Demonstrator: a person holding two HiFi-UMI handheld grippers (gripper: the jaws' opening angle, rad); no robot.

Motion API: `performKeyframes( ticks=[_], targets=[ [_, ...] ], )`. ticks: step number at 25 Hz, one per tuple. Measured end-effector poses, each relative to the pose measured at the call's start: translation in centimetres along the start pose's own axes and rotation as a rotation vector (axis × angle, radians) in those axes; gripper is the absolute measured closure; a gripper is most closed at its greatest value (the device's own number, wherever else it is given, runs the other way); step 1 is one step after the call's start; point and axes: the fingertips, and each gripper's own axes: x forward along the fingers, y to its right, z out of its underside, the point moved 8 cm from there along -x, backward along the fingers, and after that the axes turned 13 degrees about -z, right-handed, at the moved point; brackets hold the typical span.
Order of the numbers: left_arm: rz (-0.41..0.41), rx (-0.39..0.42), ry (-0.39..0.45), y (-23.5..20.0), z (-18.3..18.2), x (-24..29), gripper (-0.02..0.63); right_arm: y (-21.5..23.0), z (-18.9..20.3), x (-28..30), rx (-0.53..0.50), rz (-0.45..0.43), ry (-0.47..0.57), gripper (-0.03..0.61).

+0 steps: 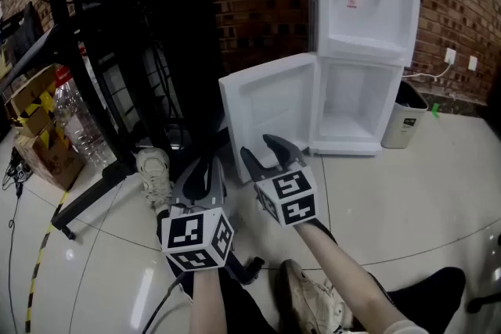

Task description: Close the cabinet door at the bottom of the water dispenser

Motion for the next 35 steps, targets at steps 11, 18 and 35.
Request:
performKeyframes(
  ticks=[11,18,35],
  targets=[
    [0.053,-0.003,-0.010,0.4,1.3,0.0,0.558,0.7,0.8,7.7,-0.072,0.173,0.019,0.368],
    [0.043,0.004,-0.015,0.2,1.4,-0.1,0.583,2.0,1.5,8.9,-0.039,0.189,-0.009,0.368],
    [0.025,-0.003,-0.026,0.2,1.7,-0.1,0.583,2.0,2.2,9.0,-0.057,0.206,-0.042,0.393]
  ],
)
